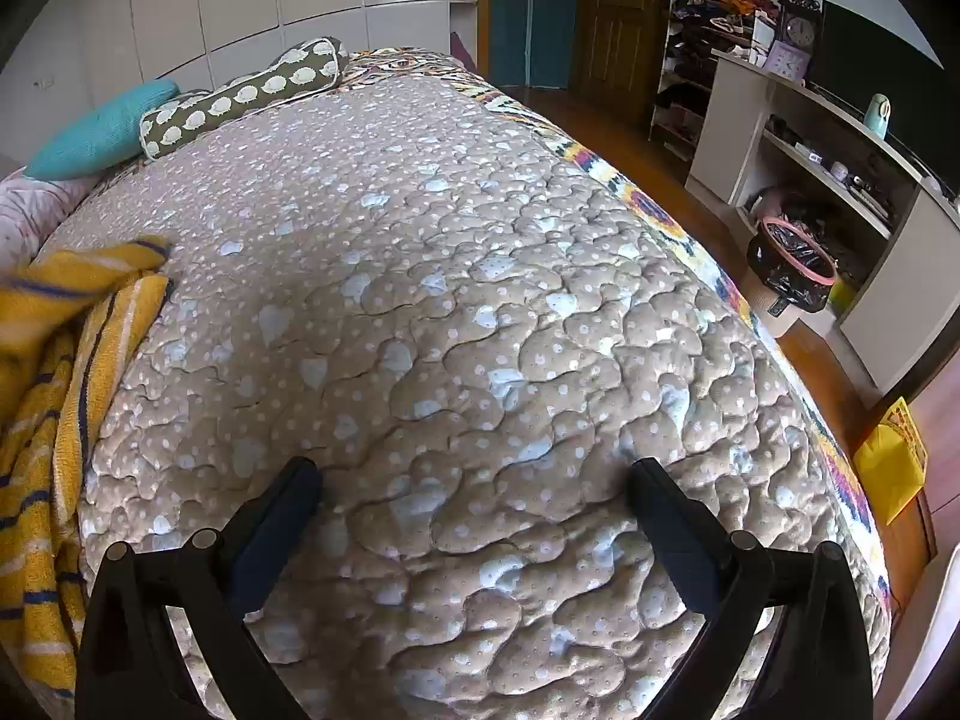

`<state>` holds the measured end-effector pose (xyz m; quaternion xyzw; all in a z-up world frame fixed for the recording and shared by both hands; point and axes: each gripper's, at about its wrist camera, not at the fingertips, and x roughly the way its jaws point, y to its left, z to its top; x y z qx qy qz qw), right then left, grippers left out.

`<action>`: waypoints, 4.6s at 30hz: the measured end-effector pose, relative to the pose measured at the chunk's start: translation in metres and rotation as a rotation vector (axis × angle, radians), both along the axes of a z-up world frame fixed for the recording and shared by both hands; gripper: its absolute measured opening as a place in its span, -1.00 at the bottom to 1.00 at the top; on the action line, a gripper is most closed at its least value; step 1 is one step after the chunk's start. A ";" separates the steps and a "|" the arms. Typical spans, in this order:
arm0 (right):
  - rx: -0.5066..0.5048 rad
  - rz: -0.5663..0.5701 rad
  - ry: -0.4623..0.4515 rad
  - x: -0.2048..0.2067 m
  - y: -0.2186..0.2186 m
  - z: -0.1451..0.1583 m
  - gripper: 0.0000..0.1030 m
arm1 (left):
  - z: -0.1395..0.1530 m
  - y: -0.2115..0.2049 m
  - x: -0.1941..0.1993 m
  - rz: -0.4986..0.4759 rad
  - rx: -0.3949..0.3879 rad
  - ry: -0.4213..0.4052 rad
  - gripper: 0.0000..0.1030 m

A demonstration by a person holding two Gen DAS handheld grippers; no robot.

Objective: Fold small clothes

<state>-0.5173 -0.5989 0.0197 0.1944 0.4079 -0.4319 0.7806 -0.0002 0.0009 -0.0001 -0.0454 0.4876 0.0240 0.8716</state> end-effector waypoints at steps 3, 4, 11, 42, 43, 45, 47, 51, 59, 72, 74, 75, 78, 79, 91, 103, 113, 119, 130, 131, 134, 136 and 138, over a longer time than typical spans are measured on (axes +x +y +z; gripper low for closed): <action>0.001 0.000 -0.002 0.000 0.000 0.000 1.00 | 0.000 -0.003 0.000 -0.002 0.069 0.001 1.00; 0.001 0.000 -0.002 0.000 0.000 0.000 1.00 | 0.000 -0.005 0.000 -0.002 0.071 0.001 1.00; 0.001 0.000 -0.002 0.000 0.000 0.000 1.00 | 0.000 -0.002 0.000 -0.001 0.040 -0.003 1.00; 0.001 0.000 -0.002 0.000 0.000 0.000 1.00 | 0.000 -0.002 0.000 -0.001 0.035 -0.003 1.00; 0.001 0.000 -0.002 0.000 0.000 0.000 1.00 | 0.000 -0.002 0.000 -0.001 0.035 -0.003 1.00; 0.001 0.000 -0.002 0.000 0.000 0.000 1.00 | 0.000 -0.002 0.000 -0.001 0.035 -0.003 1.00; 0.001 0.000 -0.002 0.000 0.000 0.000 1.00 | 0.000 -0.002 0.000 -0.001 0.035 -0.003 1.00; 0.001 0.000 -0.002 0.000 0.000 0.000 1.00 | 0.001 -0.002 0.000 -0.001 0.035 -0.004 1.00; 0.001 0.000 -0.003 0.000 0.000 0.000 1.00 | 0.002 -0.001 0.000 -0.001 0.035 -0.004 1.00; 0.001 0.000 -0.002 0.000 0.000 0.000 1.00 | 0.002 -0.001 -0.001 -0.001 0.035 -0.004 1.00; 0.001 0.000 -0.002 0.000 0.000 0.000 1.00 | 0.002 -0.001 -0.001 -0.001 0.035 -0.004 1.00; 0.001 0.000 -0.002 0.000 0.000 0.000 1.00 | 0.002 -0.001 -0.001 -0.001 0.036 -0.004 1.00; 0.001 0.000 -0.002 0.000 0.000 0.000 1.00 | 0.002 -0.001 -0.001 -0.001 0.036 -0.004 1.00; 0.001 0.000 -0.002 0.000 0.000 0.000 1.00 | 0.002 -0.001 -0.001 -0.001 0.037 -0.004 1.00; 0.001 0.000 -0.003 -0.001 0.000 0.002 1.00 | 0.011 0.005 -0.011 -0.004 0.023 -0.040 1.00; 0.002 0.000 -0.005 -0.003 0.000 0.000 1.00 | 0.101 -0.060 -0.145 -0.293 0.105 -0.294 1.00; 0.082 -0.019 0.027 0.002 -0.010 0.000 1.00 | 0.089 -0.173 -0.220 -0.615 0.010 -0.176 1.00; 0.087 -0.074 -0.103 -0.018 0.018 0.024 0.86 | 0.070 -0.224 -0.255 -0.729 0.030 -0.134 0.99; 0.131 -0.073 -0.321 -0.023 0.063 0.017 0.86 | 0.013 -0.245 -0.270 -0.740 0.079 -0.039 1.00; 0.128 -0.075 -0.320 -0.022 0.065 0.014 0.86 | 0.012 -0.242 -0.268 -0.734 0.065 -0.038 1.00; 0.083 -0.066 -0.307 -0.019 0.072 0.009 0.88 | 0.010 -0.239 -0.271 -0.728 0.063 -0.054 1.00; 0.082 -0.066 -0.305 -0.017 0.073 0.007 0.91 | 0.009 -0.239 -0.273 -0.724 0.068 -0.063 1.00; 0.088 -0.066 -0.308 -0.017 0.072 0.005 0.92 | 0.010 -0.239 -0.275 -0.720 0.072 -0.070 1.00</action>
